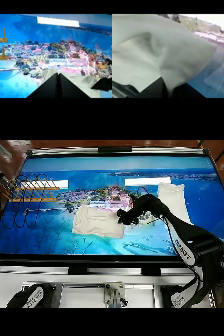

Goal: Fold the shirts.

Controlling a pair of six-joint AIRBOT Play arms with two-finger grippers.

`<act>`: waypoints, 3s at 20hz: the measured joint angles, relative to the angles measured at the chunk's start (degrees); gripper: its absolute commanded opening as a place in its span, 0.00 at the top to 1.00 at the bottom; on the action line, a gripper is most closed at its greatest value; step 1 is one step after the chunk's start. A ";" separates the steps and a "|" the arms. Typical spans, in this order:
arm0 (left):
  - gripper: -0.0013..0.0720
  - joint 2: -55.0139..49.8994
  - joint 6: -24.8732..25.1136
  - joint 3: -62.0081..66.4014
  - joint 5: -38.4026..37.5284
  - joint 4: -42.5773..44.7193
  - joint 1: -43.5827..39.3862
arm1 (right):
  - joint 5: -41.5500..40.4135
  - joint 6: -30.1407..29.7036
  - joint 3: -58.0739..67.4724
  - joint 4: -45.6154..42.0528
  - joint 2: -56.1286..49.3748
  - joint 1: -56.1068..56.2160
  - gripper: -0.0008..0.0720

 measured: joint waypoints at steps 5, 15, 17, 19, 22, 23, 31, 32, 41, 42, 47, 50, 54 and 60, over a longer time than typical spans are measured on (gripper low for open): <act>0.93 -0.02 0.00 0.00 0.00 -0.02 0.00 | 0.04 -3.54 10.86 3.65 5.18 -4.26 0.88; 0.93 -0.55 0.00 -0.02 0.00 0.00 0.00 | 3.04 11.21 30.21 6.16 9.90 -23.58 0.88; 0.93 -0.63 0.00 -0.02 0.00 0.00 0.00 | 6.14 12.33 30.97 5.79 9.94 -26.10 0.88; 0.93 -0.70 0.00 -0.02 0.02 0.00 0.00 | 11.08 13.07 31.41 5.51 9.77 -27.78 0.88; 0.93 -1.01 0.20 -0.04 0.02 -0.02 0.00 | 20.28 13.49 31.67 5.01 8.31 -29.00 0.88; 0.93 -1.14 0.28 -0.04 0.02 0.00 0.00 | 23.50 13.51 31.74 4.98 7.63 -29.11 0.88; 0.93 -1.64 0.72 -0.04 0.00 -0.02 0.00 | 36.74 17.94 31.80 4.33 -0.26 -30.16 0.88; 0.93 -1.64 0.72 -0.04 0.02 -0.02 0.00 | 35.43 19.96 31.80 3.63 -1.31 -30.49 0.88; 0.93 -1.75 0.68 -0.04 0.00 -0.17 -0.90 | 39.45 35.10 31.80 -3.54 -2.67 -30.10 0.88; 0.93 -1.84 0.68 -0.04 0.00 -0.17 -1.36 | 40.94 36.59 31.80 -3.89 -2.67 -29.70 0.88; 0.93 -2.49 0.66 -0.04 0.00 -0.20 -3.54 | 44.44 40.30 31.80 -4.94 -2.62 -28.92 0.88; 0.93 -2.64 0.68 -0.04 0.02 -0.17 -3.96 | 39.98 42.03 31.80 -8.31 -2.54 -29.05 0.88; 0.93 -2.71 1.40 -0.04 0.02 -0.15 -4.20 | 26.23 46.77 31.80 -16.98 -1.44 -29.11 0.88; 0.93 -2.73 2.27 -0.04 0.02 -0.15 -4.20 | 1.16 50.27 31.82 -31.21 3.34 -29.20 0.88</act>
